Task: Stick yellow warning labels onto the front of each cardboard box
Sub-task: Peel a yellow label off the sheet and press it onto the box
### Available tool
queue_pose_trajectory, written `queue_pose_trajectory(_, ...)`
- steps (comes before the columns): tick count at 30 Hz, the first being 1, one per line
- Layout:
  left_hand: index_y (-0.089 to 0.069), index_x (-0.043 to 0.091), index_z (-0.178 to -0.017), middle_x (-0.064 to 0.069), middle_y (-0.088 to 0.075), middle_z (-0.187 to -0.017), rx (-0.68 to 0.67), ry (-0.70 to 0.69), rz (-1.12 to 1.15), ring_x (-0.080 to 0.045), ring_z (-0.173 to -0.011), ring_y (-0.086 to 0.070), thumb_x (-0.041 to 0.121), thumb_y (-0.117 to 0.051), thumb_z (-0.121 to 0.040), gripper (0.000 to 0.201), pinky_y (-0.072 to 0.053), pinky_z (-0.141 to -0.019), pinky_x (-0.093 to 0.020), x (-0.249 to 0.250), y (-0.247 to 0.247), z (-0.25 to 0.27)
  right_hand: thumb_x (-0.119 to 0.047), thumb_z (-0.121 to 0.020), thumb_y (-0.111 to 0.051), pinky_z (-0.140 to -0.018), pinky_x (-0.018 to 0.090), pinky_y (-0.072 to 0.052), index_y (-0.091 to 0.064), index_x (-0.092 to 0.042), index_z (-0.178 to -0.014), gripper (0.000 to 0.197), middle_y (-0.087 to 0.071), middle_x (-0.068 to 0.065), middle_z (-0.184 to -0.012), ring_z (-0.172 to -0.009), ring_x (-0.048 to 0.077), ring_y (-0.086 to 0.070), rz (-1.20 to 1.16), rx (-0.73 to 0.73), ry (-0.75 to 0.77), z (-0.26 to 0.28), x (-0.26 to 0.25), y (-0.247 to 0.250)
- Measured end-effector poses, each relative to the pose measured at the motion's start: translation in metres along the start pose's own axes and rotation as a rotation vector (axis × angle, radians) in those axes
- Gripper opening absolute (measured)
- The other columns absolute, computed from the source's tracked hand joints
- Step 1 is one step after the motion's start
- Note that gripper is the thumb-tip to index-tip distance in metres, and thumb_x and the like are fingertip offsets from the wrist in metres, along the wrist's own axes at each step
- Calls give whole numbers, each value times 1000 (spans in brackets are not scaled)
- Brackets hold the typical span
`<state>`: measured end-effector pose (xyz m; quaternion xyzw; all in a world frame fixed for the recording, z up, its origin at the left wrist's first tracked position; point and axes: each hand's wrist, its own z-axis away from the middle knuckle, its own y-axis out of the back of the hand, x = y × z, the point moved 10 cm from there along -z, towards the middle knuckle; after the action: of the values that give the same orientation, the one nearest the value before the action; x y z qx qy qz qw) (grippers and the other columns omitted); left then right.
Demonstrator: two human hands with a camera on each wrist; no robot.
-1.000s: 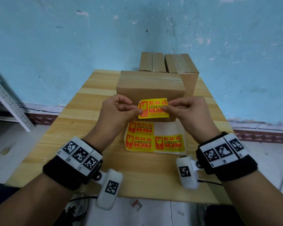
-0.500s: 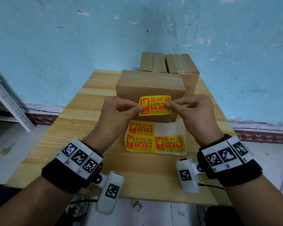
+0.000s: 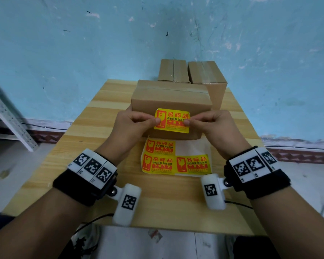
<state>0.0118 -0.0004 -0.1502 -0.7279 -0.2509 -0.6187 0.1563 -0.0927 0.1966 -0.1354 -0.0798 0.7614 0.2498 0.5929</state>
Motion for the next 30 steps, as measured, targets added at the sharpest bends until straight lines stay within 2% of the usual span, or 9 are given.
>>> queue_pose_trajectory(4, -78, 8, -86, -13, -70, -109, 4, 17, 31, -17, -100, -66, 12, -79, -78, 9, -48, -63, -9, 5, -2, 6, -18, -79, -80, -75, 27, -53, -80, -17, -81, 2, -78, 8, -85, -81, 14, -69, -9, 55, 22, 0, -3, 9)
queue_pose_trajectory(7, -78, 14, -83, -1, -75, -84, 13, 14, 2, 2, -78, -66, 16, -78, -79, 4, -46, -58, -10, 14, -1, 9, -19, -79, -80, -77, 34, -55, -80, -17, -79, 2, -77, 12, -88, -85, 20, -70, -20, 82, 46, 4, -11, 11)
queue_pose_trajectory(9, -79, 13, -82, 4, -74, -74, 35, 16, 2, 7, -68, -65, 18, -79, -80, 6, -45, -55, -9, 16, 1, 10, -20, -80, -80, -73, 34, -56, -79, -19, -76, 5, -77, 6, -81, -79, 15, -70, -9, 94, 62, 5, -15, 10)
queue_pose_trajectory(12, -78, 10, -81, 2, -73, -72, 74, 7, -15, 9, -65, -65, 19, -79, -80, 9, -45, -55, -8, 18, 3, 14, -21, -80, -81, -71, 37, -57, -78, -22, -71, 9, -73, -8, -69, -71, 5, -67, 23, 127, 59, 7, -17, 8)
queue_pose_trajectory(16, -79, 12, -80, -1, -75, -75, 95, 16, -39, 3, -68, -67, 21, -80, -78, 10, -49, -58, -11, 16, 6, 14, -25, -78, -82, -84, 48, -58, -81, -17, -76, 8, -77, 6, -79, -84, 22, -73, 21, 140, 28, 9, -12, 6)
queue_pose_trajectory(22, -79, 8, -84, -1, -76, -79, 101, 2, -10, 4, -71, -66, 22, -80, -79, 15, -49, -61, -12, 22, 8, 13, -21, -79, -81, -78, 34, -58, -80, -12, -80, 9, -78, 6, -80, -76, 9, -70, -29, 130, 27, 10, -18, 7)
queue_pose_trajectory(25, -79, 9, -84, 1, -75, -78, 96, 18, 32, 7, -69, -65, 21, -79, -80, 12, -47, -59, -10, 21, 5, 14, -19, -80, -81, -79, 37, -59, -80, -12, -79, 7, -78, 7, -79, -77, 13, -71, -47, 141, 28, 10, -19, 8)
queue_pose_trajectory(28, -78, 6, -86, -6, -76, -82, 89, -13, 60, -1, -73, -67, 19, -78, -81, 14, -50, -63, -14, 28, 3, 15, -18, -81, -80, -77, 36, -59, -79, -13, -78, 5, -77, 6, -78, -77, 13, -70, -62, 159, 79, 12, -28, 10)
queue_pose_trajectory(30, -78, 5, -85, -9, -76, -83, 86, -28, 65, -5, -75, -67, 18, -78, -81, 13, -52, -66, -17, 35, 3, 15, -17, -80, -80, -73, 27, -57, -78, -12, -78, 5, -75, 5, -77, -74, 7, -68, -70, 164, 104, 13, -35, 13)
